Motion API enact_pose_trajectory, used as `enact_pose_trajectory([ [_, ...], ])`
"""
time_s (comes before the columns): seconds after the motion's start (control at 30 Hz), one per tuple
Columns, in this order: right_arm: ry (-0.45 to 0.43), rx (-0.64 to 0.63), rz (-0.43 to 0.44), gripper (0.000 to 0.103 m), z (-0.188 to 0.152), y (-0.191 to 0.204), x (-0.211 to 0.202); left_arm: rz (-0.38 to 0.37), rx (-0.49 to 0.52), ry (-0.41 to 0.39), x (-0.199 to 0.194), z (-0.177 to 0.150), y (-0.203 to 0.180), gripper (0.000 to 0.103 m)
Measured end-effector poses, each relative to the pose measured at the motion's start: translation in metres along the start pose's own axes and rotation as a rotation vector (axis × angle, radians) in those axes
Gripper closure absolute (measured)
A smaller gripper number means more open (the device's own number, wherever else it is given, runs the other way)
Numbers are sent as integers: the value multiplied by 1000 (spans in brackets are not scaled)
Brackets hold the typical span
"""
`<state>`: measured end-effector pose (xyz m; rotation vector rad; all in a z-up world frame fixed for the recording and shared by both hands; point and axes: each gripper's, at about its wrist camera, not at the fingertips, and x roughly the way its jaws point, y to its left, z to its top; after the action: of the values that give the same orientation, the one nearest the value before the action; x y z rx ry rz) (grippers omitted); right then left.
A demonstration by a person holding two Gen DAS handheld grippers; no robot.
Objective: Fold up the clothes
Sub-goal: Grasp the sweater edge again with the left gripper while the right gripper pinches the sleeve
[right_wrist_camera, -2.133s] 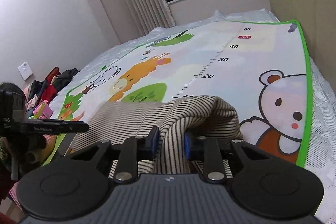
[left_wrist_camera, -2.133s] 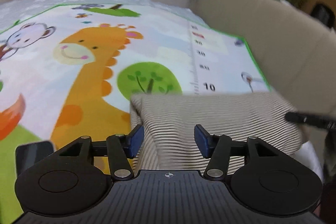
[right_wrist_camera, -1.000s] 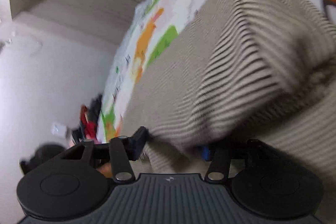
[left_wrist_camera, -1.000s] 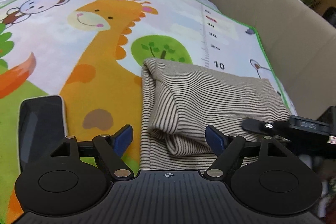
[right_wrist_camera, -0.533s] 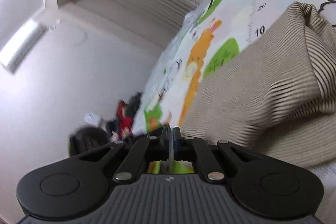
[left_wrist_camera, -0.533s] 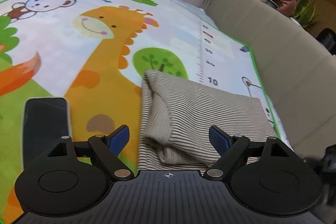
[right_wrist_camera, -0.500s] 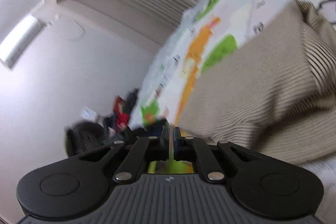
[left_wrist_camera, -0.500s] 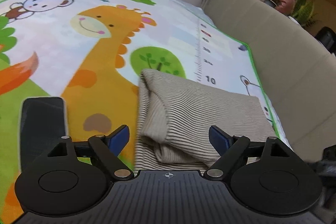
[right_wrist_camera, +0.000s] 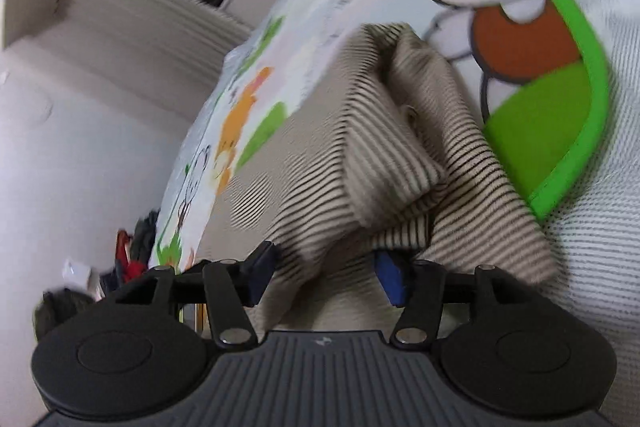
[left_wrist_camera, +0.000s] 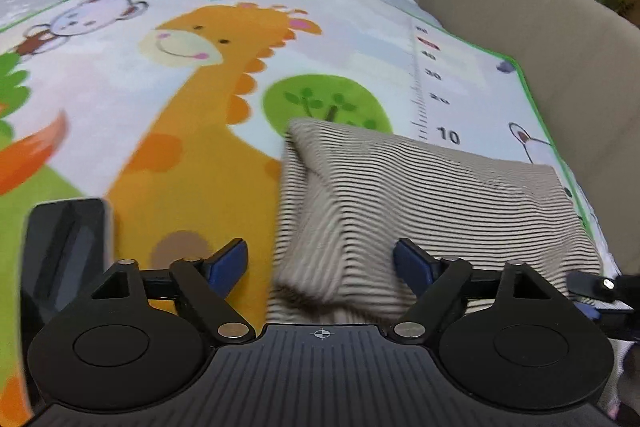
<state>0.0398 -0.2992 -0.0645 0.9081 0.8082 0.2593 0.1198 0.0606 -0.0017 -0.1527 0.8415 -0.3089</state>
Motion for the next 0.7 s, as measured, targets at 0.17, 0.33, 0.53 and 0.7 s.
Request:
enact_pose_trajectory([
  [0.17,-59,-54,20,49,10,9,29,53,136,-68,10,5,-23,58],
  [0.33,-91,-161,39,85,19,29,34,-15,92,-91,-18,18,-23,75],
  [0.53,-64,-249,185,85,15,59,-16,-87,107,-155,-71,6,-24,75],
  [0.7,-31,-331,84,85,-6,44,-13,-43,143,-94,-58,-23,-21,75],
])
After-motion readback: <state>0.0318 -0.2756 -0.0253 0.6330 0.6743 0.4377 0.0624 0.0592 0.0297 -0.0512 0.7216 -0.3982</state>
